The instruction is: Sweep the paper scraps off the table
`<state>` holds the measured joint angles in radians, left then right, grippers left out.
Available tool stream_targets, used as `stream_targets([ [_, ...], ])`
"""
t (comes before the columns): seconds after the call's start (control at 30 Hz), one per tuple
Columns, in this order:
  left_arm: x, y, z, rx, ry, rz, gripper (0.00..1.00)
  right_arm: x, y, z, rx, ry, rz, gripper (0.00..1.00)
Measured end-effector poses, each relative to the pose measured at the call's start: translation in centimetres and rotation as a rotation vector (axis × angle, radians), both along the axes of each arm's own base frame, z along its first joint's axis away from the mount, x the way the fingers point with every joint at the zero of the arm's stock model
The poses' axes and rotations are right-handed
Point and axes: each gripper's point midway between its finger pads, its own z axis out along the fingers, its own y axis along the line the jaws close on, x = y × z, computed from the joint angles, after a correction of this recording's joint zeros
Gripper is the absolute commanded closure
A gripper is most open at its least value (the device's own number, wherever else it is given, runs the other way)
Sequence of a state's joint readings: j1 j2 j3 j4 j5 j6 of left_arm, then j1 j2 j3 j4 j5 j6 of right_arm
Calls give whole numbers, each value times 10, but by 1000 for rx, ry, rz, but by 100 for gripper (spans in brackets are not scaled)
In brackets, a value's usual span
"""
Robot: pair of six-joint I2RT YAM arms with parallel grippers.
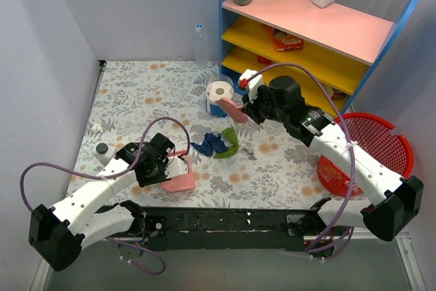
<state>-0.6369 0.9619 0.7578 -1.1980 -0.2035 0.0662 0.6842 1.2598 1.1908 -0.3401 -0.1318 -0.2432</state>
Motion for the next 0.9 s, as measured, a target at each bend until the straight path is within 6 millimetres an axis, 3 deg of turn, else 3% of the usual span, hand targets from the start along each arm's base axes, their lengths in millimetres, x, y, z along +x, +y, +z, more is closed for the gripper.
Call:
stream_targets([
  [0.13, 0, -1, -7, 36, 55, -31, 100, 14, -21, 13, -50, -70, -112, 99],
  [0.33, 10, -4, -11, 82, 91, -54, 100, 25, -57, -15, -220, -42, -263, 99],
  [0.47, 15, -6, -16, 113, 111, -31, 100, 31, -68, -33, -303, -20, -314, 99],
  [0.7, 15, -7, -31, 155, 189, 36, 100, 29, -61, -64, -352, 67, -280, 99],
  [0.9, 20, -18, -36, 135, 233, 79, 100, 34, -27, -92, -344, 172, -215, 99],
])
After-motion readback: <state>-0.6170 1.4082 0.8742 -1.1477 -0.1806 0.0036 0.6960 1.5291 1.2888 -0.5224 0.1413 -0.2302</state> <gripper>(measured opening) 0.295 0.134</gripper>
